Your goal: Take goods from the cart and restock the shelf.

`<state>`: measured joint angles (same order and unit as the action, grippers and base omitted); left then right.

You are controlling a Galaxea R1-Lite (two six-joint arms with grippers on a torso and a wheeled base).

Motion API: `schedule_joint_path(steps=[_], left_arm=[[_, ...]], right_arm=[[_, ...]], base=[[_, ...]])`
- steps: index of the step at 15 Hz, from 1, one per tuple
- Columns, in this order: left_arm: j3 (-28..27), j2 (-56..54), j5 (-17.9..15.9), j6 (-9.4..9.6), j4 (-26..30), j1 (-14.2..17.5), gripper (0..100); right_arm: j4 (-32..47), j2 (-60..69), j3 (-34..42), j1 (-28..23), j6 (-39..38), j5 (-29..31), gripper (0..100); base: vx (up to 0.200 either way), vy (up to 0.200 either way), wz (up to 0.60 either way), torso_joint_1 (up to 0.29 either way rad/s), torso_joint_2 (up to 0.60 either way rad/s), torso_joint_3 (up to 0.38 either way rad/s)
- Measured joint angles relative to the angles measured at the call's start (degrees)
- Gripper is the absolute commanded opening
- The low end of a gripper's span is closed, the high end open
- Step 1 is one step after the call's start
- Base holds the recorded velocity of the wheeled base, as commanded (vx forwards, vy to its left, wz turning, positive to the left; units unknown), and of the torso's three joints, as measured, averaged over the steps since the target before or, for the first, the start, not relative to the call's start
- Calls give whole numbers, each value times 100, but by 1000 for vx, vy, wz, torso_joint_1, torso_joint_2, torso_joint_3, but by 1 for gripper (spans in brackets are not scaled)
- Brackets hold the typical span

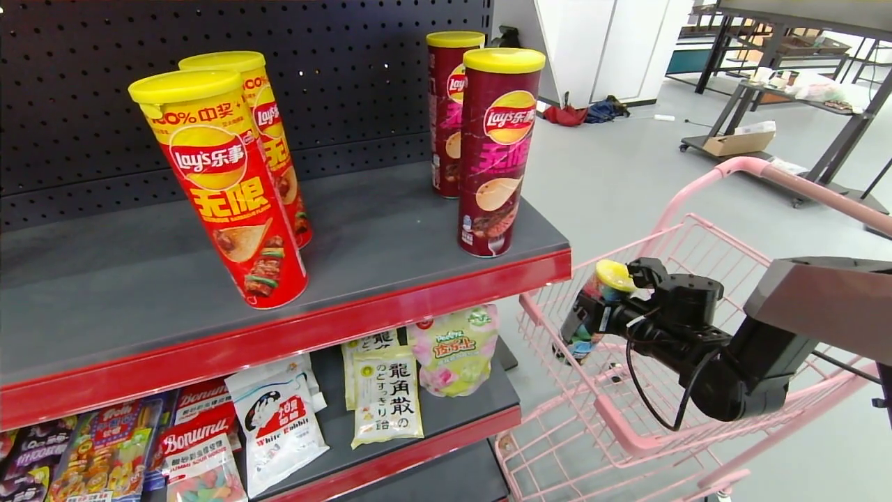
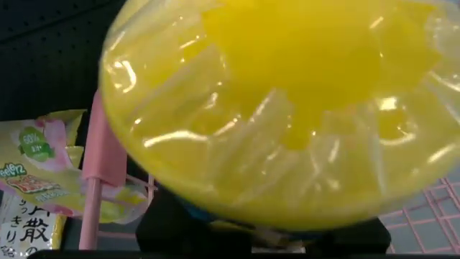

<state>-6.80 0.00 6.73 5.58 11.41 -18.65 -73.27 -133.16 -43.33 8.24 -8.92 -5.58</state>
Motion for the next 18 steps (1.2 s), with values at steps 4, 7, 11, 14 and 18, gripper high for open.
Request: schedule_joint_path(steps=[4, 7, 11, 14, 18], left_arm=[[0, 0, -20, -34, 0, 2, 100], [2, 0, -49, -134, 2, 2, 100], [6, 0, -68, -138, 0, 0, 100], [6, 21, -49, -145, 9, 5, 100], [5, 129, -137, -112, 7, 2, 100]], right_arm=[[218, 636, 144, -23, 184, 22, 0], [1100, 1792, 206, -67, 408, 26, 0], [3115, 4017, 273, -69, 767, 233, 0], [4748, 5973, 546, -65, 1018, 783, 0], [7091, 8776, 1182, -122, 1275, 1106, 0]], base=[[0, 0, 0, 0, 0, 0], [0, 0, 0, 0, 0, 0], [0, 0, 0, 0, 0, 0], [0, 0, 0, 0, 0, 0], [0, 0, 0, 0, 0, 0]])
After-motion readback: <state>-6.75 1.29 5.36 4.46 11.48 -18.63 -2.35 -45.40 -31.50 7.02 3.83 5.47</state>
